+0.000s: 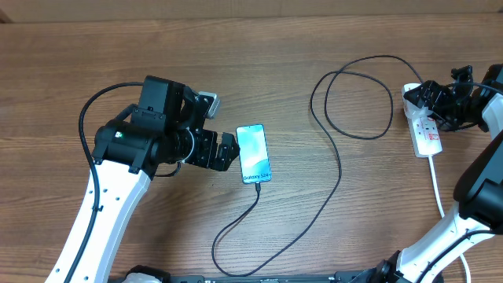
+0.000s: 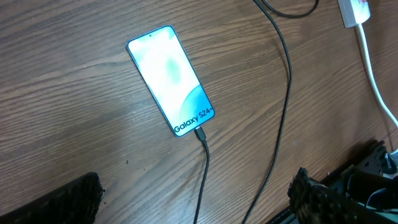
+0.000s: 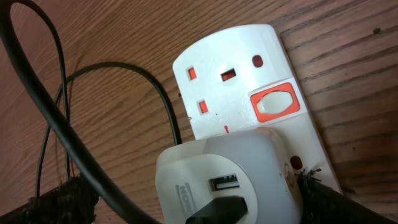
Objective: Plug charger to phone and switch on socket
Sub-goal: 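Press the orange switch beside the charger with the right gripper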
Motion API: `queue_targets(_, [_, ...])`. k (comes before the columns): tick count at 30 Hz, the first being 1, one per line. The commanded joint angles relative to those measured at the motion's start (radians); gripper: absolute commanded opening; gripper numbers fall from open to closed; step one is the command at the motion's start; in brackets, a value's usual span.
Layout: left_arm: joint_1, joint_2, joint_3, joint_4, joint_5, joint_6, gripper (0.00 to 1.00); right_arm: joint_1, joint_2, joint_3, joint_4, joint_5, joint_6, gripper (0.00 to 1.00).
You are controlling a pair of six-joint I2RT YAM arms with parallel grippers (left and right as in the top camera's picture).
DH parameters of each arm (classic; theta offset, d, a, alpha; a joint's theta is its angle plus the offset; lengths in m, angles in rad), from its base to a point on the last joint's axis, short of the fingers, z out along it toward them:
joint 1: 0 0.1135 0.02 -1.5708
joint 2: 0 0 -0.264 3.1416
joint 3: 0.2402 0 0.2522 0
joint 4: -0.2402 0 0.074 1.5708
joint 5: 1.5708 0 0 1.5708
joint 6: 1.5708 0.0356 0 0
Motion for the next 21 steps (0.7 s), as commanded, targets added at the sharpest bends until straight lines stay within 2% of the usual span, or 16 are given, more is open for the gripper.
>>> queue_targets(1, [-0.007, -0.017, 0.015, 0.001, 0.018, 0.022, 1.00, 0.019, 0.061, -0.030, -0.021, -0.008, 0.027, 1.00])
queue_targets(4, [-0.007, -0.017, 0.015, 0.001, 0.018, 0.022, 0.99, 0.018, 0.061, -0.013, -0.022, 0.082, 0.044, 1.00])
queue_targets(10, [-0.007, -0.017, 0.015, 0.001, 0.018, 0.022, 0.99, 0.018, 0.061, -0.005, -0.011, 0.123, 0.057, 1.00])
queue_targets(21, [-0.007, -0.017, 0.015, 0.001, 0.018, 0.022, 1.00, 0.019, 0.060, 0.011, -0.039, 0.097, 0.059, 1.00])
